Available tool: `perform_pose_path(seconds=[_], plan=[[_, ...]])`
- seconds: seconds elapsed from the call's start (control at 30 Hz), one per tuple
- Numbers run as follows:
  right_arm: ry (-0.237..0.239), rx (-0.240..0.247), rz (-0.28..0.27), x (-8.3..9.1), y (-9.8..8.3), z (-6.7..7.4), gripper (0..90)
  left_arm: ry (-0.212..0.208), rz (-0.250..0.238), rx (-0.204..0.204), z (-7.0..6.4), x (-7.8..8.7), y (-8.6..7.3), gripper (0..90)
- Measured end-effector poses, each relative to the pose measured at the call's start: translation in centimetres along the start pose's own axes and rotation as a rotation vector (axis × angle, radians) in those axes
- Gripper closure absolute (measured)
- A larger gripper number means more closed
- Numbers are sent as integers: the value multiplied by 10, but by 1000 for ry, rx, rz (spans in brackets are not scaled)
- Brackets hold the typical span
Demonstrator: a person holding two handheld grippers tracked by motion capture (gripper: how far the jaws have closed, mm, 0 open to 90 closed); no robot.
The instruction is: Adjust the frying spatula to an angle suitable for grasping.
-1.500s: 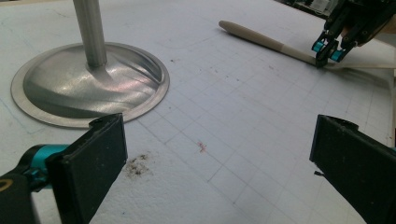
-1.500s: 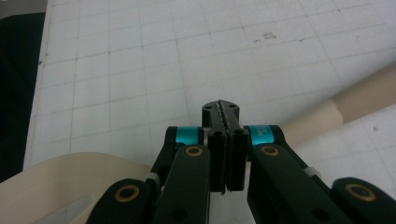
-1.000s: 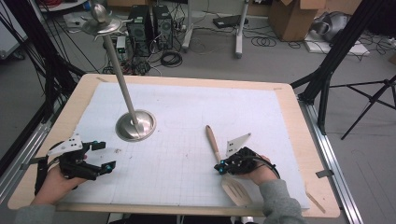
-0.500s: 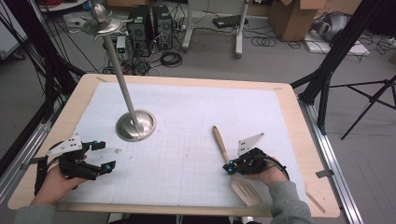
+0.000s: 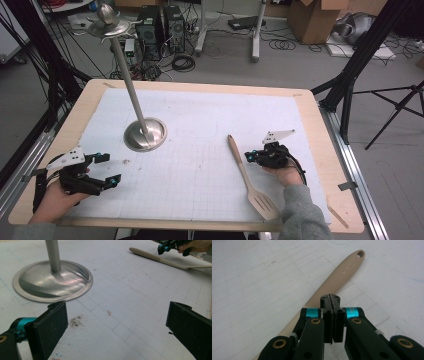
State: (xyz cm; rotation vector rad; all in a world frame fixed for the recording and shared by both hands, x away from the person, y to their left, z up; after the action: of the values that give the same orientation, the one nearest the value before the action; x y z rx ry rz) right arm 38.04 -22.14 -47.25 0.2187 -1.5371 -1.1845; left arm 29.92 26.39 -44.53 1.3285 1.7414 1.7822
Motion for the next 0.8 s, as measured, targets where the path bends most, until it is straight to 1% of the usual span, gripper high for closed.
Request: perform_pose_path(seconds=[0.07, 0.1, 0.13, 0.17, 0.2, 0.37, 0.4, 0.43, 0.47, 0.5, 0.6, 0.67, 0.73, 0.8], plan=[[6, 7, 18, -7, 2, 0, 900, 13, -4, 7, 1, 6, -2, 44], [6, 7, 18, -7, 2, 0, 900, 13, -4, 7, 1, 6, -2, 44], [12, 15, 38, -13, 5, 1, 900, 17, -4, 9, 1, 8, -3, 44], [12, 15, 38, -13, 5, 1, 900, 20, -3, 7, 2, 9, -4, 44], [12, 23, 45, -19, 7, 1, 900, 24, -6, 9, 2, 11, -4, 44], [16, 12, 62, -22, 8, -2, 900, 36, -11, 18, 2, 17, -7, 44], [35, 1, 60, -23, 9, -2, 900, 40, -10, 19, 3, 18, -7, 45], [35, 1, 60, -23, 9, -2, 900, 40, -10, 19, 3, 18, -7, 44], [46, 11, 63, -26, 11, 0, 900, 42, -8, 20, 3, 18, -8, 44], [46, 11, 63, -26, 11, 0, 900, 41, -6, 19, 3, 19, -8, 44], [64, 36, 70, -29, 16, 4, 900, 46, -4, 16, 2, 20, -9, 45], [70, 40, 75, -29, 16, 6, 900, 49, -6, 18, 2, 21, -9, 45], [66, 55, 80, -30, 17, 6, 900, 49, -6, 18, 2, 21, -9, 44], [64, 58, 81, -30, 18, 6, 900, 50, -5, 18, 2, 21, -10, 44]])
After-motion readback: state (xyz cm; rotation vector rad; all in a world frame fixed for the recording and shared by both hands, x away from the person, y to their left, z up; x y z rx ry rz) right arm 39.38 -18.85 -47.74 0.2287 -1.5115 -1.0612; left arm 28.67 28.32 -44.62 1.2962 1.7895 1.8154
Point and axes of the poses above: each handheld gripper's, and its own axes: x roughly backward along the jaws, y roughly out of its top, z roughly to its left, the point moved 6 cm from there along -x, roughly forward along the jaws, and after that the axes turned 1 degree about -y, right-handed, at the moved point
